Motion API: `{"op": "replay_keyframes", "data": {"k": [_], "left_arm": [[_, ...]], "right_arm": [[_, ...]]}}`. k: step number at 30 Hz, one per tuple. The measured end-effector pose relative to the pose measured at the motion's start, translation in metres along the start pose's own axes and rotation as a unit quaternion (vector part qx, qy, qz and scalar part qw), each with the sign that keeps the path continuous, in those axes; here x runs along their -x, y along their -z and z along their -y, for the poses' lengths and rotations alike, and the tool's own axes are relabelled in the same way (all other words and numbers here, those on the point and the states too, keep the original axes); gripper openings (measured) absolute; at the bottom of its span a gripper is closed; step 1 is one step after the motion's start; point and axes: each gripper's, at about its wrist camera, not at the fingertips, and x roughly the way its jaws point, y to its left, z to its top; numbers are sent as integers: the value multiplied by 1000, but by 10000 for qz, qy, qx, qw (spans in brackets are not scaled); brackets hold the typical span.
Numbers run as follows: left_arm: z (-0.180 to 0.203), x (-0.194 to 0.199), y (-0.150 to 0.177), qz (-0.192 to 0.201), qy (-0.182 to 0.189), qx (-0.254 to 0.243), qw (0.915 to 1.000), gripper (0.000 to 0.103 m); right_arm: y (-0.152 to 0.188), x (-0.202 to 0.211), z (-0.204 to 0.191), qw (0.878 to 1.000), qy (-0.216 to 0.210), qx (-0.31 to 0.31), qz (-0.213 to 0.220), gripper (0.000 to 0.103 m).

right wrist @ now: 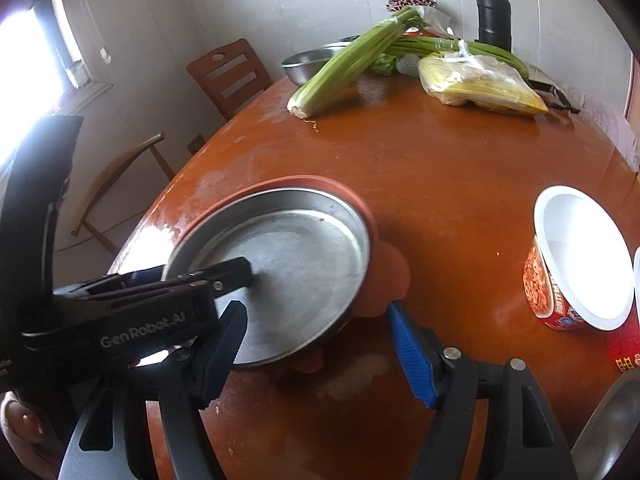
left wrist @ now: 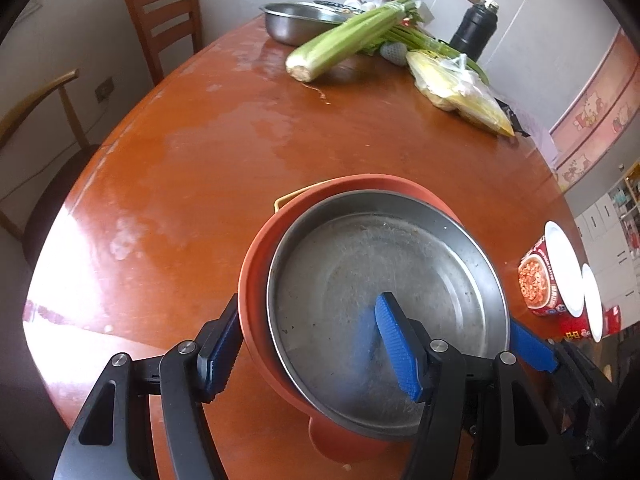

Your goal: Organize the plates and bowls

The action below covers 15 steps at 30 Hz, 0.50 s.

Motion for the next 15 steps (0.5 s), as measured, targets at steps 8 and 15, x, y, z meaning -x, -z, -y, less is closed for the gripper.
{"op": "replay_keyframes", "data": {"k": [8, 15], "left_arm": [[21, -7, -6, -35, 14, -128, 9999, 67], [11, 1, -9, 133, -131, 38, 9998, 67]], "right_arm": [[-3, 2, 15, 9999, 115, -102, 56, 72], [-4, 12, 20, 9990, 296, -110, 323, 72]]}}
